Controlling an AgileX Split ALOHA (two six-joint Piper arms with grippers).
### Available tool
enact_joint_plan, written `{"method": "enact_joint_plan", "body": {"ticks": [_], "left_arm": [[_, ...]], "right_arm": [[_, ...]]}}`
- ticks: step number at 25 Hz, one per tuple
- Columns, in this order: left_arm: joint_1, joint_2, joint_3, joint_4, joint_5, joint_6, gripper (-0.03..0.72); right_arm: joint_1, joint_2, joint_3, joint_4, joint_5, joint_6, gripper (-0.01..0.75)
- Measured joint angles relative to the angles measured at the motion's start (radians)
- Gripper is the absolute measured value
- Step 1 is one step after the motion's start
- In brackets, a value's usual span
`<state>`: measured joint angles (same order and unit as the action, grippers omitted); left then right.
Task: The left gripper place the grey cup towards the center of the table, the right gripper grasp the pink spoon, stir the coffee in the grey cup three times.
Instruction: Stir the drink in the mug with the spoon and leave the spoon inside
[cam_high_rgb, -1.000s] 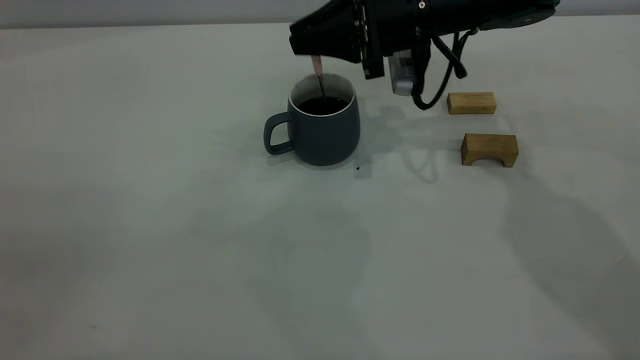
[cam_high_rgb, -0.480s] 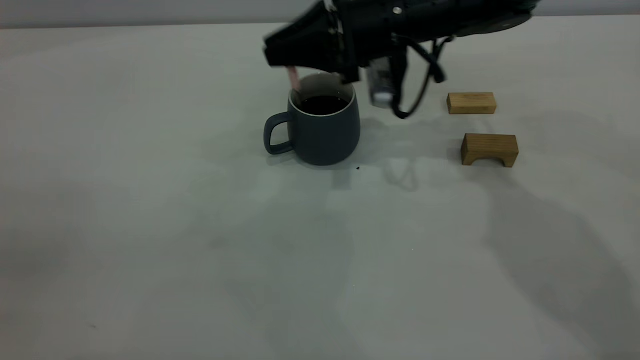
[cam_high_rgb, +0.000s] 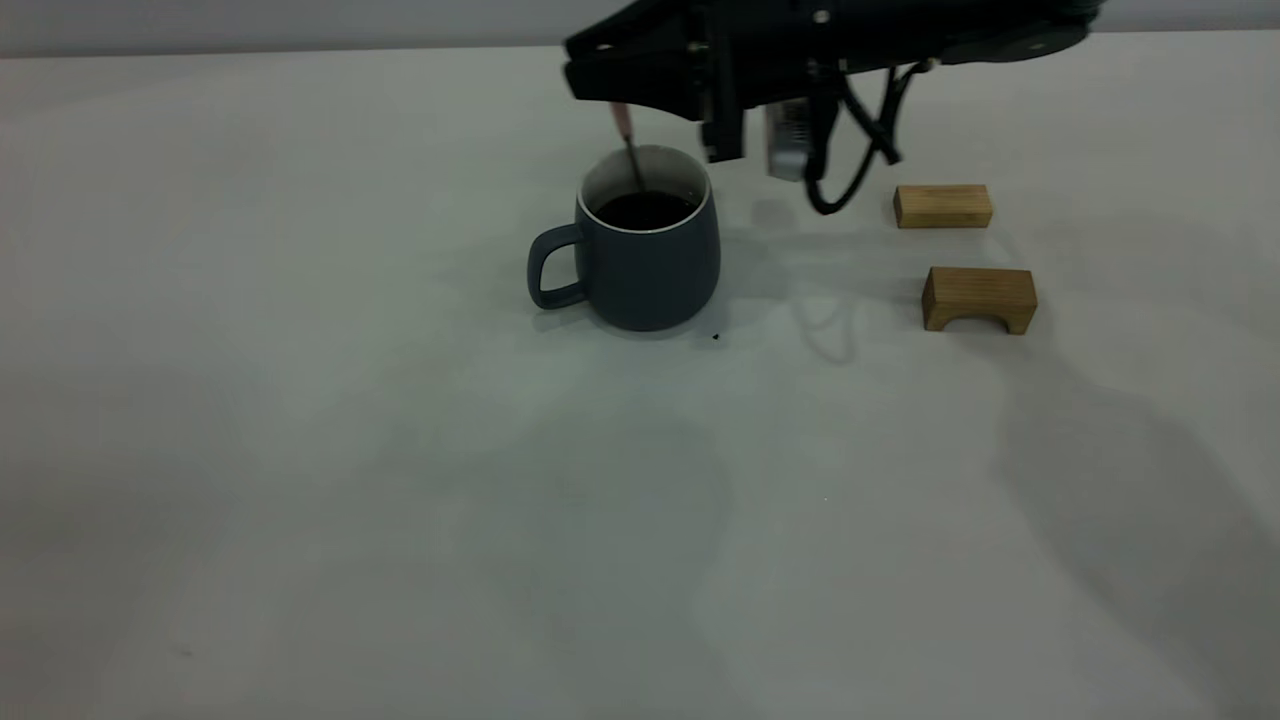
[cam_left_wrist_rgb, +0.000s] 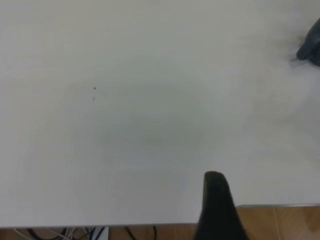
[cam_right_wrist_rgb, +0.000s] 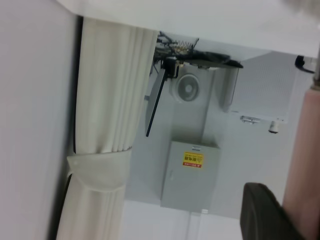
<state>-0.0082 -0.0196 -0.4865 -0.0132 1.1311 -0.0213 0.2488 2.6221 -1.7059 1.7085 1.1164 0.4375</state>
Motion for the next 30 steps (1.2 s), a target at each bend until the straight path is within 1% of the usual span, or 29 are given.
{"method": "enact_joint_plan", "body": {"ticks": [2,5,8,10,18,20,21,23,26,28,30], "left_arm": [[0.0,0.0,0.0,0.0,0.0,0.0,0.567],[0.0,0.0,0.0,0.0,0.0,0.001,0.567],[0.0,0.0,0.0,0.0,0.0,0.001,0.567],[0.0,0.0,0.0,0.0,0.0,0.001,0.567],[0.0,0.0,0.0,0.0,0.0,0.001,0.567],[0.0,0.0,0.0,0.0,0.0,0.001,0.567],[0.0,0.0,0.0,0.0,0.0,0.001,0.567],[0.0,0.0,0.0,0.0,0.0,0.001,0.567],[0.0,0.0,0.0,0.0,0.0,0.001,0.567],[0.0,0.0,0.0,0.0,0.0,0.001,0.567],[0.0,0.0,0.0,0.0,0.0,0.001,0.567]], "right_arm": [[-0.018,0.001,0.0,-0.042,0.022,0.01,0.13],[-0.037,0.001,0.0,-0.125,0.032,0.075,0.13],[-0.039,0.001,-0.005,-0.174,0.051,0.16,0.13],[-0.031,0.001,-0.009,-0.197,0.053,0.18,0.13],[0.002,0.0,-0.009,-0.233,0.058,0.137,0.13],[0.003,-0.003,-0.009,-0.239,0.058,0.136,0.143],[0.003,-0.007,-0.009,-0.249,0.057,0.136,0.164],[0.003,-0.019,-0.009,-0.289,0.049,0.136,0.245],[0.003,-0.058,-0.009,-0.365,0.047,0.109,0.425],[0.003,-0.096,-0.009,-0.428,0.047,0.055,0.516],[0.003,-0.145,-0.009,-0.524,0.049,-0.006,0.575]]}}
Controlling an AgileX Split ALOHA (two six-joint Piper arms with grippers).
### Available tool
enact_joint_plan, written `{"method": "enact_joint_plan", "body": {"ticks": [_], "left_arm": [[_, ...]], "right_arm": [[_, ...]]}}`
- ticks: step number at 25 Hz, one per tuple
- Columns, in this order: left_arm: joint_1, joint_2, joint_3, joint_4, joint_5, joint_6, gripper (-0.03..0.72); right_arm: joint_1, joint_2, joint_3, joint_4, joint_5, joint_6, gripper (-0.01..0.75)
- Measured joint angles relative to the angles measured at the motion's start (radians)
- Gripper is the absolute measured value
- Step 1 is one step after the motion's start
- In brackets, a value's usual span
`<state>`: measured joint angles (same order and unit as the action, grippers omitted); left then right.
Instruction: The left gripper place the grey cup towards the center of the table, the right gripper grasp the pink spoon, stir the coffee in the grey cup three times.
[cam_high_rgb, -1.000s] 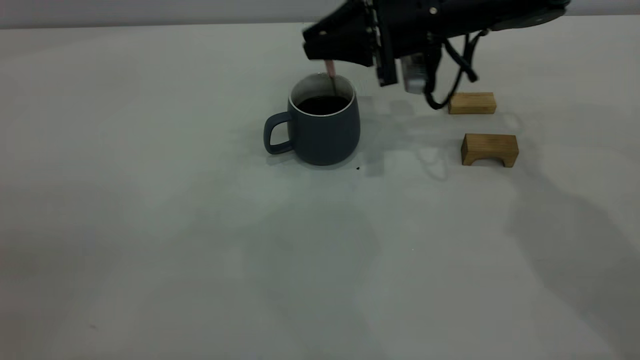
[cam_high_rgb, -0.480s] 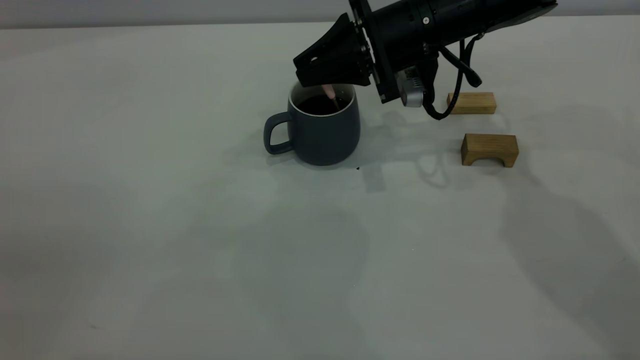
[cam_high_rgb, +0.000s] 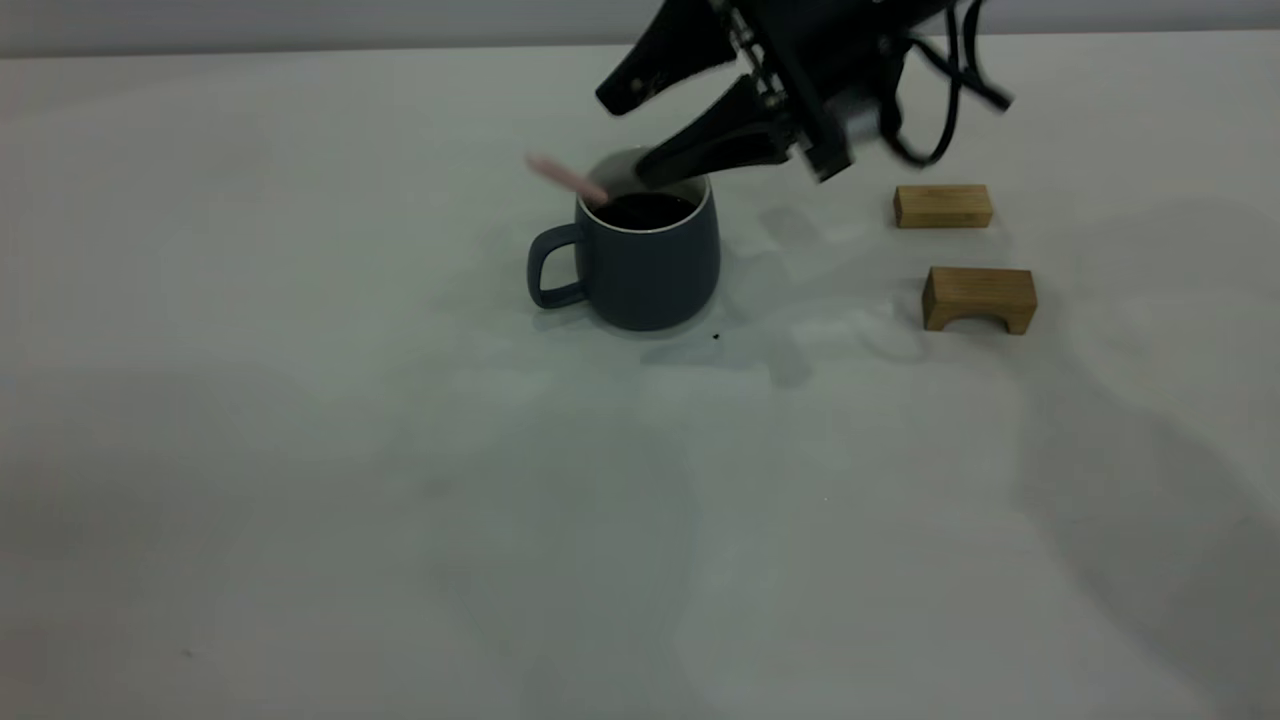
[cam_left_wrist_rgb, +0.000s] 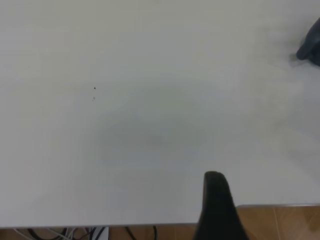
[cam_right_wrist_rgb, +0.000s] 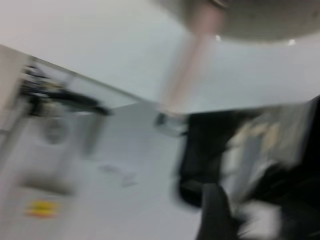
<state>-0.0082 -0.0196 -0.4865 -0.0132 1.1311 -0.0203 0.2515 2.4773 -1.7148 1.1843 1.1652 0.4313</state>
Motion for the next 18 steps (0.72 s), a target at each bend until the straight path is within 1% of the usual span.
{"method": "enact_joint_plan", "body": {"ticks": [2,4,7,10,18], "left_arm": [[0.0,0.0,0.0,0.0,0.0,0.0,0.567],[0.0,0.0,0.0,0.0,0.0,0.0,0.567],[0.0,0.0,0.0,0.0,0.0,0.0,0.567],[0.0,0.0,0.0,0.0,0.0,0.0,0.567],[0.0,0.0,0.0,0.0,0.0,-0.001,0.567]], "right_arm": [[0.003,-0.057,0.0,-0.135,0.003,-0.071,0.593],[0.009,-0.128,0.0,-0.326,0.008,-0.14,0.584],[0.018,-0.237,0.001,-0.603,0.023,-0.237,0.539],[0.018,-0.351,0.004,-0.811,0.033,-0.291,0.486],[0.018,-0.683,0.009,-1.16,0.058,-0.348,0.357]]}}
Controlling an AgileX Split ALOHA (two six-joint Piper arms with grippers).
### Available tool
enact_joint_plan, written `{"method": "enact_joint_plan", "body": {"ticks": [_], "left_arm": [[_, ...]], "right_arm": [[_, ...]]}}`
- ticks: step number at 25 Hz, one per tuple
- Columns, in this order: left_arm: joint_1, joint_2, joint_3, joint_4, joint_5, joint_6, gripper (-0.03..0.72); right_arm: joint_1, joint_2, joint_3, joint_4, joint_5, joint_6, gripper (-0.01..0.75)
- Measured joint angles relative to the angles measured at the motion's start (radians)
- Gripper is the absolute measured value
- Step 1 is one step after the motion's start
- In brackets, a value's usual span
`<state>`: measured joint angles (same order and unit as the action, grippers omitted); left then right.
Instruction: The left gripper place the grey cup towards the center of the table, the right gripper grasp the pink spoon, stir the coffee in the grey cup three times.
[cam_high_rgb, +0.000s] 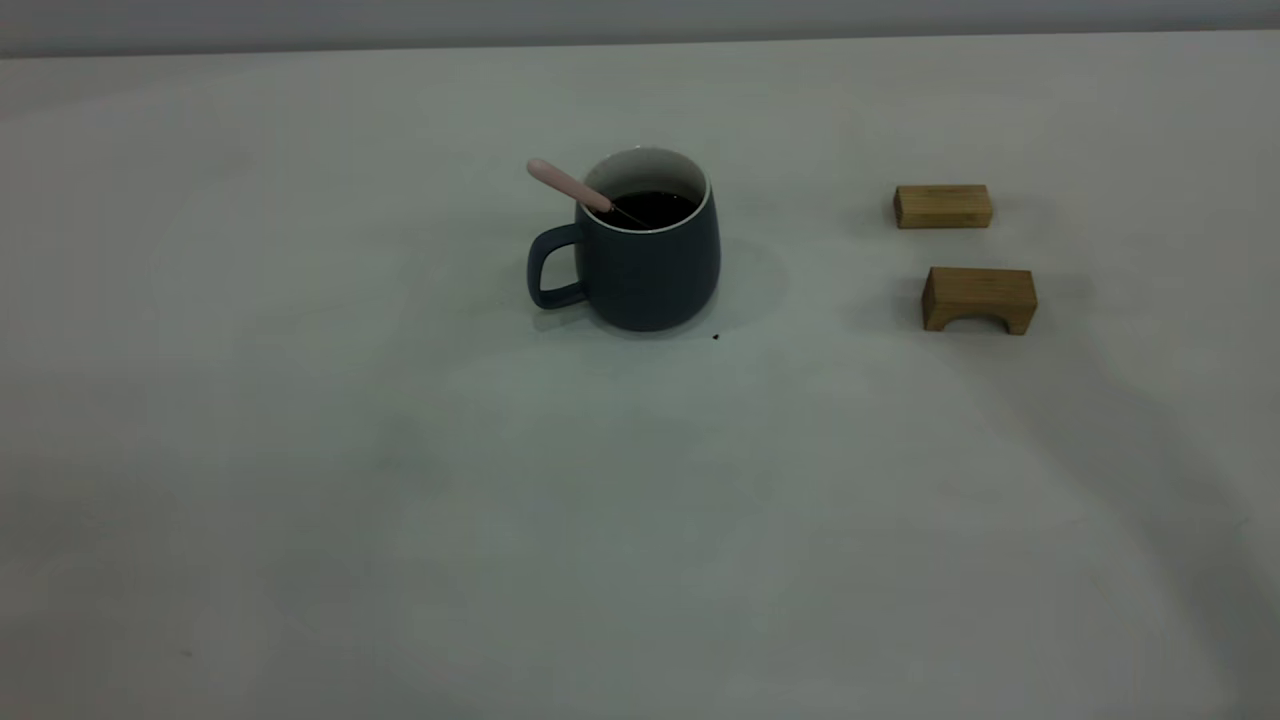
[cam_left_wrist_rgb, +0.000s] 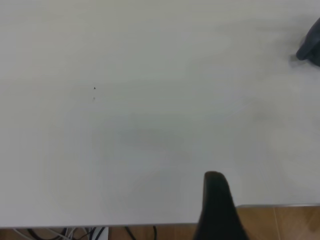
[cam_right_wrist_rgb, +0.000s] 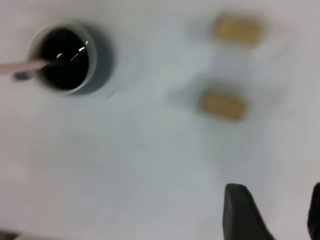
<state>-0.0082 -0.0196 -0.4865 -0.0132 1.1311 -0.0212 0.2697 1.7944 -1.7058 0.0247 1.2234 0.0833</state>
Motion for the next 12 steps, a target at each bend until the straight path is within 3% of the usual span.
{"method": "enact_joint_plan", "body": {"ticks": [8,12], "left_arm": [[0.0,0.0,0.0,0.0,0.0,0.0,0.567],[0.0,0.0,0.0,0.0,0.0,0.0,0.567]], "right_arm": [[0.0,-0.395,0.011,-0.113,0.014,-0.028,0.241],[0.0,-0.636,0.089,-0.157,0.014,-0.033,0.226]]}}
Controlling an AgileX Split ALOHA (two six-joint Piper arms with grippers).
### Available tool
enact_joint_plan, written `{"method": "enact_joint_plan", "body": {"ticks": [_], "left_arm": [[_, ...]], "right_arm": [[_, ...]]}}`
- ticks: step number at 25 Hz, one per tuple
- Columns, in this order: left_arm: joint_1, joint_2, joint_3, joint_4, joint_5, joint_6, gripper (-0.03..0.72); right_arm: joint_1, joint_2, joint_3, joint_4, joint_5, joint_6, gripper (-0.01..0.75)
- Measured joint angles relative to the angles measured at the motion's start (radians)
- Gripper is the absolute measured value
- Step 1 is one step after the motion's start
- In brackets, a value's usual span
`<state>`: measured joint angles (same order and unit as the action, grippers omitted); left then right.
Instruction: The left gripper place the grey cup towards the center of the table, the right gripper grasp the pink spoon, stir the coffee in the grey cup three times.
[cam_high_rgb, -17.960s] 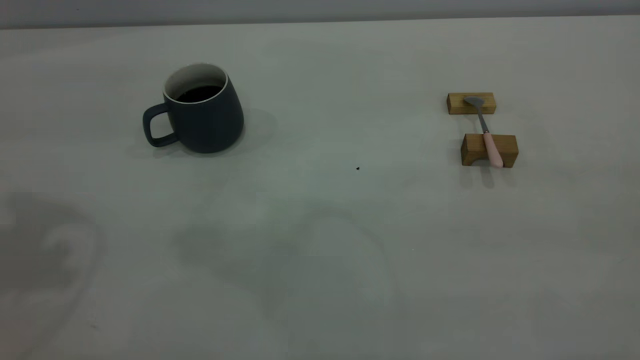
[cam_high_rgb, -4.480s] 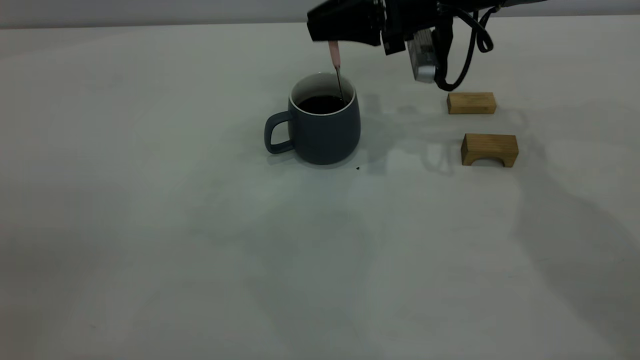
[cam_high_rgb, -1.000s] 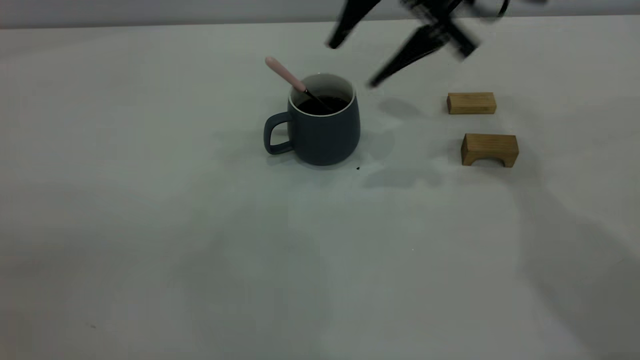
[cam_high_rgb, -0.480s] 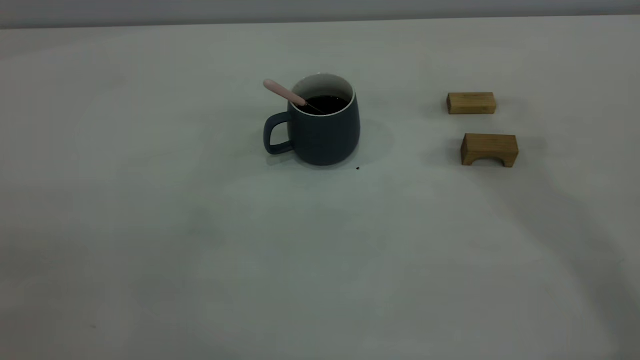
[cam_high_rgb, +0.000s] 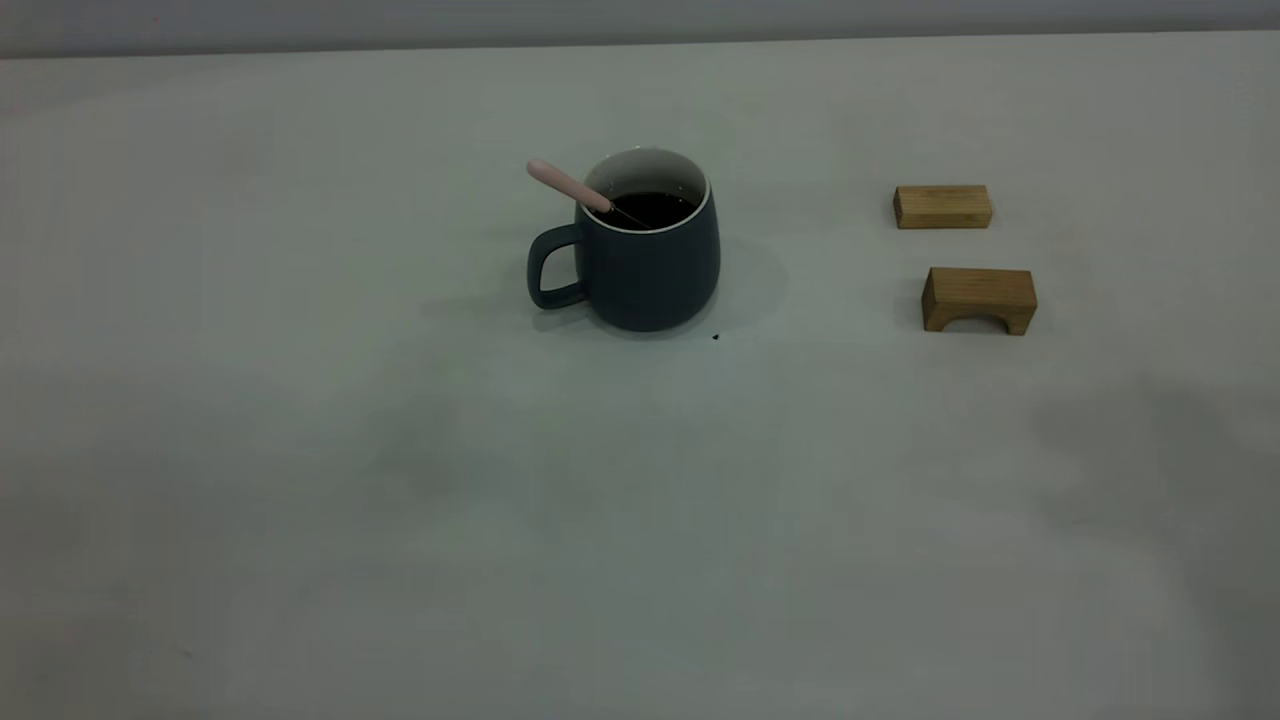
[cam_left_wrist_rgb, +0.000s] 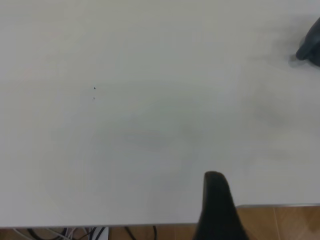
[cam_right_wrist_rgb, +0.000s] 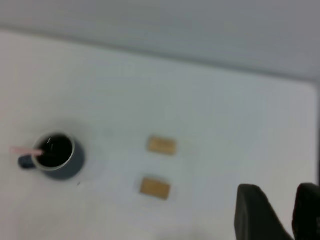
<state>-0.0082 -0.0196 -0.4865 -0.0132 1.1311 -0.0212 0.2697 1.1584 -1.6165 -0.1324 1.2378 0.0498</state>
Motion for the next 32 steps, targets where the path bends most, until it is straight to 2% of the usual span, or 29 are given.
{"method": "enact_joint_plan", "body": {"ticks": [6,12,14,17,22,28,32], "left_arm": [[0.0,0.0,0.0,0.0,0.0,0.0,0.567],[0.0,0.0,0.0,0.0,0.0,0.001,0.567],[0.0,0.0,0.0,0.0,0.0,0.001,0.567],[0.0,0.0,0.0,0.0,0.0,0.001,0.567],[0.0,0.0,0.0,0.0,0.0,0.001,0.567],[0.0,0.0,0.0,0.0,0.0,0.001,0.567],[0.0,0.0,0.0,0.0,0.0,0.001,0.567]], "right_arm": [[-0.012,-0.358,0.265,-0.035,0.0,0.005,0.226],[-0.194,-0.818,0.574,-0.024,0.0,0.019,0.229],[-0.231,-0.967,0.661,-0.03,-0.022,0.02,0.23],[-0.242,-1.122,0.793,-0.027,-0.085,0.021,0.233],[-0.239,-1.126,0.94,0.022,-0.06,0.026,0.236],[-0.239,-1.125,1.11,0.031,-0.081,0.027,0.237],[-0.239,-1.124,1.147,0.039,-0.095,0.027,0.237]]}}
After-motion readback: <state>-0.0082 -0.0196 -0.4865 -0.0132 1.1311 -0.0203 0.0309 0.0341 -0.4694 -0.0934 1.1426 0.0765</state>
